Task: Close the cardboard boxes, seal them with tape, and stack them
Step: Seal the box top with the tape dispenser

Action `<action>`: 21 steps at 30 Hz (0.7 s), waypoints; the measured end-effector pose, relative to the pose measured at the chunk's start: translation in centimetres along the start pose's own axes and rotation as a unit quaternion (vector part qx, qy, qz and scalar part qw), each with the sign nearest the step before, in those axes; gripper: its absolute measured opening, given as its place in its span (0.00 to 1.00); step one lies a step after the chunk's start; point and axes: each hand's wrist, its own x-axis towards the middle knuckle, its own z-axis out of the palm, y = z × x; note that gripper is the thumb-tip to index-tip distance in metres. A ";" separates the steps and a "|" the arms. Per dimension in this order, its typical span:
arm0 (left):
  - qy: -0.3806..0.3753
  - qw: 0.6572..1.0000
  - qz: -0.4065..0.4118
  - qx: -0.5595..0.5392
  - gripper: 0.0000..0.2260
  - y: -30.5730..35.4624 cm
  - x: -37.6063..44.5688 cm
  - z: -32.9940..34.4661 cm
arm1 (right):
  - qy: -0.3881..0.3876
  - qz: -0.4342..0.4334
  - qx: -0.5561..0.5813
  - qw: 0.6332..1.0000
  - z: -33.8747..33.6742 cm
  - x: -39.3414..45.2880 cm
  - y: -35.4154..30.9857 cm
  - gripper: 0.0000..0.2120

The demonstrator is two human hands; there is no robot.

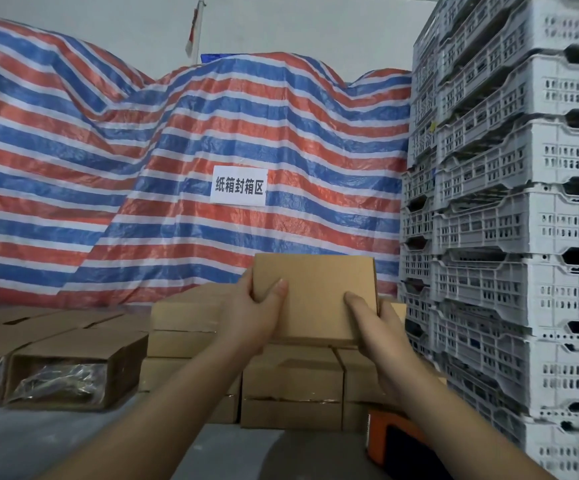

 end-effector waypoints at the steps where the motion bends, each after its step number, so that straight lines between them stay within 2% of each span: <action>1: -0.004 1.000 0.018 0.001 0.31 0.1 0.6 0.3 | -0.005 0.002 -0.009 1.000 -0.2 0.6 -0.1 0.36; 3: -0.039 0.998 0.055 -0.009 0.37 -0.5 1.2 0.6 | -0.005 0.001 -0.020 1.000 -0.5 1.6 -0.1 0.36; 7: -0.141 0.984 0.094 0.048 0.52 -3.2 1.6 0.8 | 0.009 -0.002 -0.046 0.999 -0.7 3.3 0.9 0.28; 10: -0.187 0.968 0.092 0.140 0.58 -4.7 2.3 0.9 | 0.021 0.019 -0.062 0.998 -0.2 4.1 2.1 0.32; 13: -0.194 0.950 0.082 0.228 0.54 -5.3 3.0 0.7 | 0.020 0.052 -0.055 0.997 0.1 5.2 3.0 0.35; 16: -0.189 0.913 0.111 0.344 0.47 -4.9 3.9 0.8 | 0.009 0.098 -0.046 0.994 0.1 6.6 3.2 0.36; 21: -0.171 0.834 0.132 0.508 0.37 -4.2 7.1 0.2 | -0.040 0.161 -0.027 0.986 0.8 8.0 3.1 0.27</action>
